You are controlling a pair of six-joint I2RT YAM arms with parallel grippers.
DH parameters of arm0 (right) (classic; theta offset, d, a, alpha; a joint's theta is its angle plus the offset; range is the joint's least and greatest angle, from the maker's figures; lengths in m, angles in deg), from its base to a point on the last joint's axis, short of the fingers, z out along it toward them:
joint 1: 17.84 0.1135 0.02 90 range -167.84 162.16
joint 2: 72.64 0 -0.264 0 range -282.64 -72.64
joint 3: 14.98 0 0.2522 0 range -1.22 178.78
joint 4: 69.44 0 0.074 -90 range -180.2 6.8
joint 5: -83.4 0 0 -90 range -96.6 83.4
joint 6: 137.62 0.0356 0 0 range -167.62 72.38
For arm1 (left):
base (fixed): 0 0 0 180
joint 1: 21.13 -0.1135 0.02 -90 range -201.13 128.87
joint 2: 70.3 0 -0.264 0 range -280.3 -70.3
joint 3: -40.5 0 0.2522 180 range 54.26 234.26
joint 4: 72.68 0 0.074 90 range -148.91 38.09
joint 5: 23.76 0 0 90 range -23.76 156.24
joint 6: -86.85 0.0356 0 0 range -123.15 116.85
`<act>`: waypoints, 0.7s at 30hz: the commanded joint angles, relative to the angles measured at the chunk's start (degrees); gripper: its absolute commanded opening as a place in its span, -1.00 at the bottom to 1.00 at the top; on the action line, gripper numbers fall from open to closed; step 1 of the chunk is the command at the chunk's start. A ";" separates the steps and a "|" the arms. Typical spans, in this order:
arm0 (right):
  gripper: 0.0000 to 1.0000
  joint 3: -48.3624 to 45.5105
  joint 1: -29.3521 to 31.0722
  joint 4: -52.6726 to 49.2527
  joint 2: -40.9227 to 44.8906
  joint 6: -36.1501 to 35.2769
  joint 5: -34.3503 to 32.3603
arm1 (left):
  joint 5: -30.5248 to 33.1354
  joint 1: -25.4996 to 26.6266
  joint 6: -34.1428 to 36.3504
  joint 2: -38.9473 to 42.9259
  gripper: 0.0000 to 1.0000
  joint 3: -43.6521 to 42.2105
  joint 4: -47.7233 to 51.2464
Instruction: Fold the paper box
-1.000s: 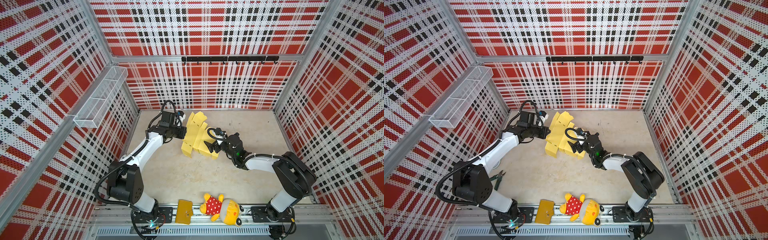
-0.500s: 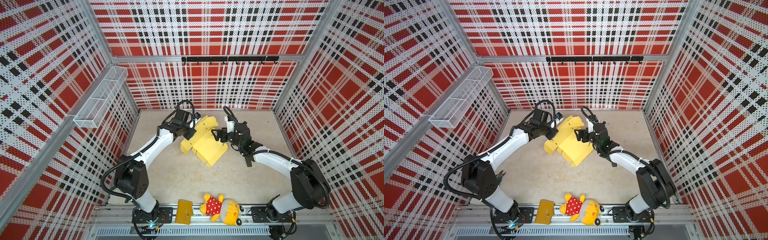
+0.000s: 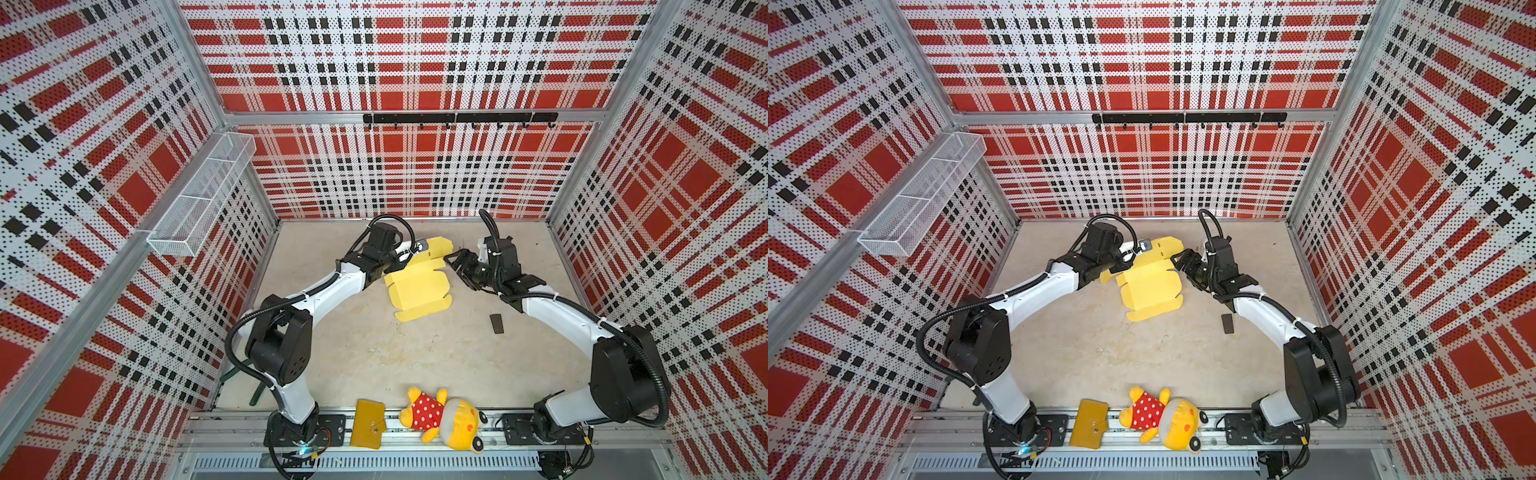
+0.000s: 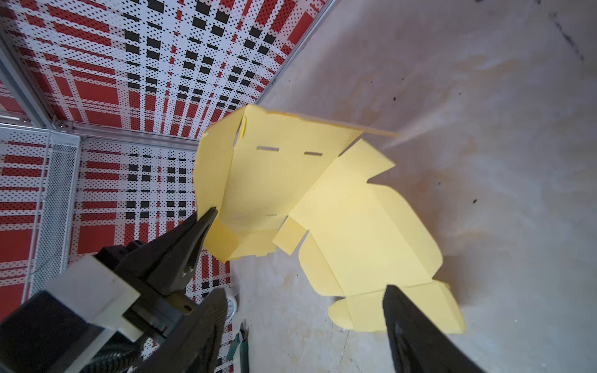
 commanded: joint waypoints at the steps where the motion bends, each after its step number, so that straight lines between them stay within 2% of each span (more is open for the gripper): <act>1: 0.53 0.76 0.19 5.37 0.94 9.98 1.29 | 0.65 0.92 4.44 -0.93 -1.00 -1.31 -6.67; 7: 0.45 3.21 0.02 12.34 -3.04 15.62 1.70 | 0.35 2.25 5.38 -1.64 -1.00 -4.33 -9.84; 12: 0.41 8.16 -0.12 10.80 -7.71 15.72 3.67 | 0.79 3.41 7.37 -2.69 -1.00 -6.43 -13.17; 21: 0.30 9.51 0.08 12.52 -13.35 18.82 4.40 | 1.19 4.51 7.64 -4.01 -1.00 -7.14 -14.91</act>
